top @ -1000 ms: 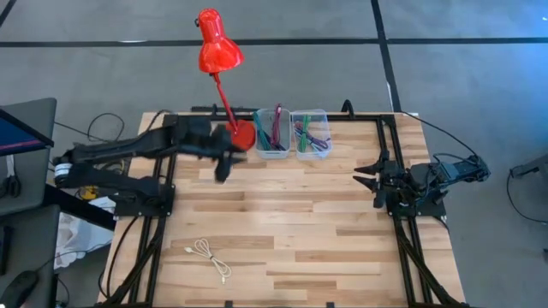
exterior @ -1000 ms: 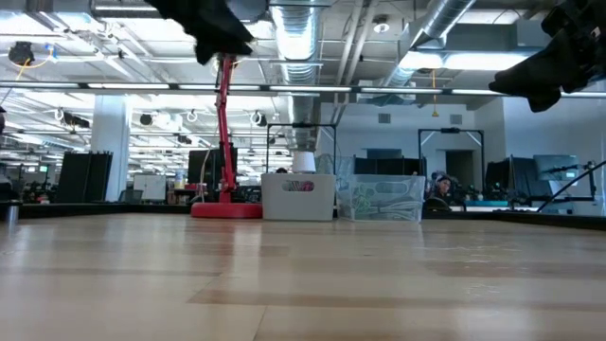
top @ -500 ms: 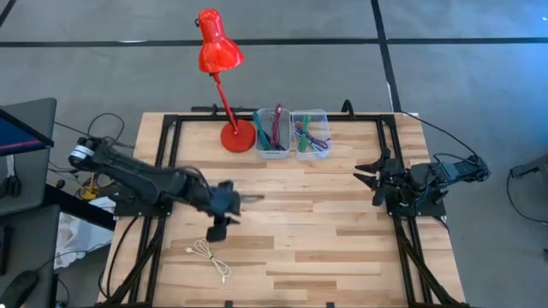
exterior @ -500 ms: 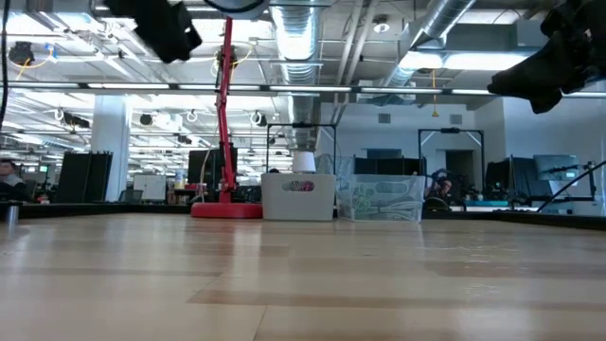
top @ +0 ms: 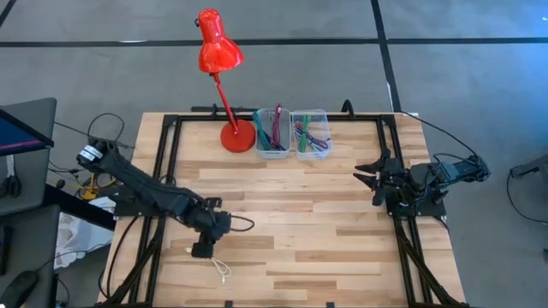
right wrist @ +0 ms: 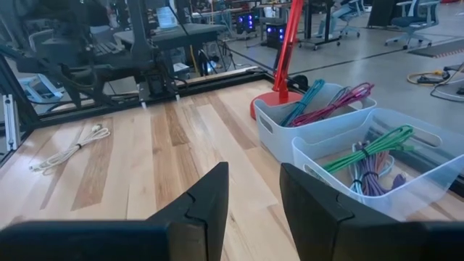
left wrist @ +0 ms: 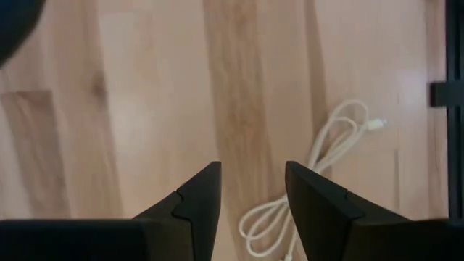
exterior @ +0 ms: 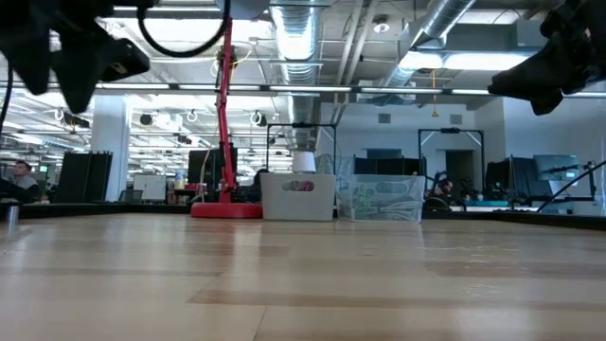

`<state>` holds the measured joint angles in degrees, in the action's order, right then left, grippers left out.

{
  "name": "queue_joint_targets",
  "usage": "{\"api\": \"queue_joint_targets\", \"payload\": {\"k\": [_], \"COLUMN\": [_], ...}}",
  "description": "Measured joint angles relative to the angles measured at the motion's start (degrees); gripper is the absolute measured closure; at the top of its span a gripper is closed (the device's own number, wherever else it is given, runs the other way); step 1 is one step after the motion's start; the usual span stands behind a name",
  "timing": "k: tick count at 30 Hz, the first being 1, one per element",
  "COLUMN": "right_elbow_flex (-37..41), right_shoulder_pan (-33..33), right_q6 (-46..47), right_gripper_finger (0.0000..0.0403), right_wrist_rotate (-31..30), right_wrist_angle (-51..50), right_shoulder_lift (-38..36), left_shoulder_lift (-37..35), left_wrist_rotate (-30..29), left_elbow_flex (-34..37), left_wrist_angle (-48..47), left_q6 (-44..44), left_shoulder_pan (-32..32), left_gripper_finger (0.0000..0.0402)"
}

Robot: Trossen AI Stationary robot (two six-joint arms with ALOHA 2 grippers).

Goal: Pick & Place USB Port
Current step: Put the white charger cable into the transparent bin

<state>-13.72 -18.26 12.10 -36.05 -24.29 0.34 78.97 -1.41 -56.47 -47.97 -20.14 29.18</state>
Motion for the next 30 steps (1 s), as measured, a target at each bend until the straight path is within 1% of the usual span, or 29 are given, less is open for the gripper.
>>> {"api": "queue_joint_targets", "payload": {"k": [4,11,18,26,30], "right_elbow_flex": [0.01,0.00,0.01,0.00,0.00], "right_shoulder_pan": [0.00,0.02,0.00,0.00,0.00], "right_q6": [0.00,0.00,0.00,0.00,0.00], "right_gripper_finger": [0.0285,0.0285,0.0285,0.0285,0.0285], "right_wrist_rotate": [-0.02,-0.02,-0.01,0.00,0.00], "right_wrist_angle": [-0.64,-0.64,-0.66,-0.75,-0.77], "right_shoulder_lift": [0.00,0.00,0.00,0.00,0.00], "left_shoulder_lift": [1.56,7.66,11.22,15.00,16.14], "left_wrist_rotate": [-0.26,-0.24,-0.07,0.67,2.09], "left_elbow_flex": [-0.01,-0.02,-0.02,-0.02,-0.02], "left_wrist_angle": [-0.07,-0.49,-0.27,3.21,3.57], "left_q6": [-0.29,1.72,-0.25,-1.36,-1.38], "left_shoulder_pan": [3.19,7.48,9.22,11.47,12.33], "left_gripper_finger": [0.0237,0.0234,0.0235,0.0235,0.0234]}}
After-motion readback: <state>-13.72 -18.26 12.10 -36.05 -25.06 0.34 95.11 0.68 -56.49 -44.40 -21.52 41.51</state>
